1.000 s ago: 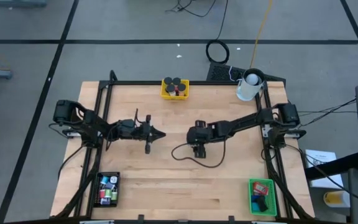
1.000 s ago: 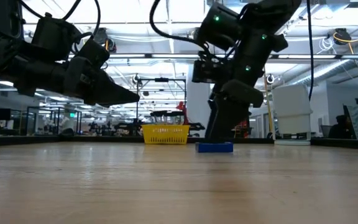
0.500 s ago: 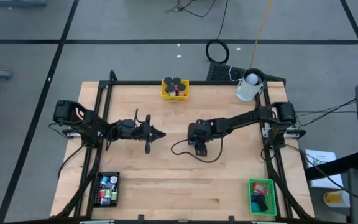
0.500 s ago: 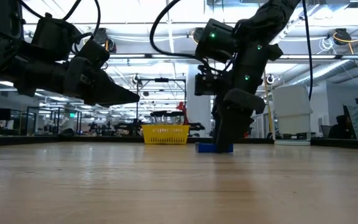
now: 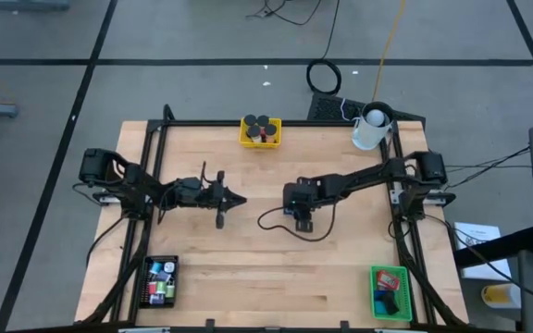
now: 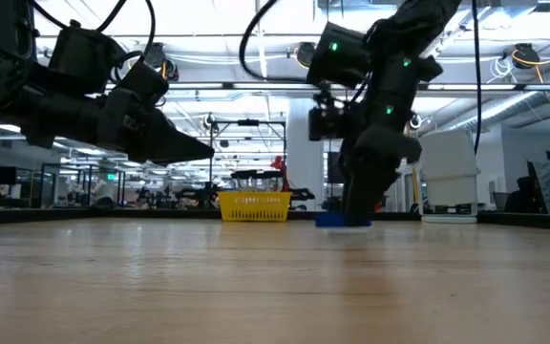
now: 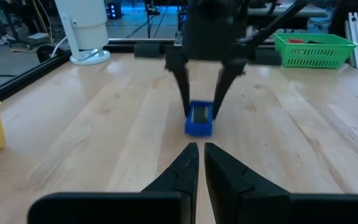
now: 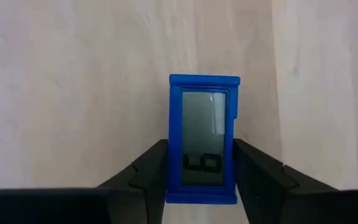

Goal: Pick & Place Office items
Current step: Put the dark blue digital timer into the green bin

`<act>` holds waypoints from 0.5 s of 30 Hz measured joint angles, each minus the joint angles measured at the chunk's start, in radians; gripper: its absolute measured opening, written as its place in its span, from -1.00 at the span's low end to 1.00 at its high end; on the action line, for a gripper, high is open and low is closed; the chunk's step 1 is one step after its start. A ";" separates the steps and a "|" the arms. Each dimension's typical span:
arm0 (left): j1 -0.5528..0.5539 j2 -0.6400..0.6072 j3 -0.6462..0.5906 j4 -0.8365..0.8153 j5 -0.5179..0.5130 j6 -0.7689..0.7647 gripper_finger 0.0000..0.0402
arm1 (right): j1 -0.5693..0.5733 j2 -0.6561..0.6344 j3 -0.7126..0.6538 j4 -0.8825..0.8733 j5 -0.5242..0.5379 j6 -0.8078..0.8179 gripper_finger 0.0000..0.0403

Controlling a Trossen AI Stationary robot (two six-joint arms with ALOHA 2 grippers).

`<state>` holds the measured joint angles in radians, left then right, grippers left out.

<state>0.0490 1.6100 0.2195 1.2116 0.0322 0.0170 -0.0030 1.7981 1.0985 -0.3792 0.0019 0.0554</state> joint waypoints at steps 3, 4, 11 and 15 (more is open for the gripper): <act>0.000 0.000 0.000 -0.005 0.000 0.000 -0.82 | 0.022 -0.039 0.001 -0.055 0.000 0.043 -0.26; 0.000 0.000 0.000 -0.005 0.000 0.000 -0.82 | 0.035 -0.061 0.001 -0.095 -0.003 0.067 -0.24; 0.000 0.000 0.000 -0.011 -0.008 0.000 -0.82 | 0.199 -0.227 0.001 -0.343 -0.024 0.320 -0.26; 0.000 0.000 0.000 -0.009 -0.008 -0.003 -0.82 | 0.348 -0.318 0.001 -0.454 -0.035 0.556 -0.24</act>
<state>0.0490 1.6100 0.2195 1.2027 0.0246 0.0140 0.3445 1.4798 1.0995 -0.8336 -0.0327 0.6115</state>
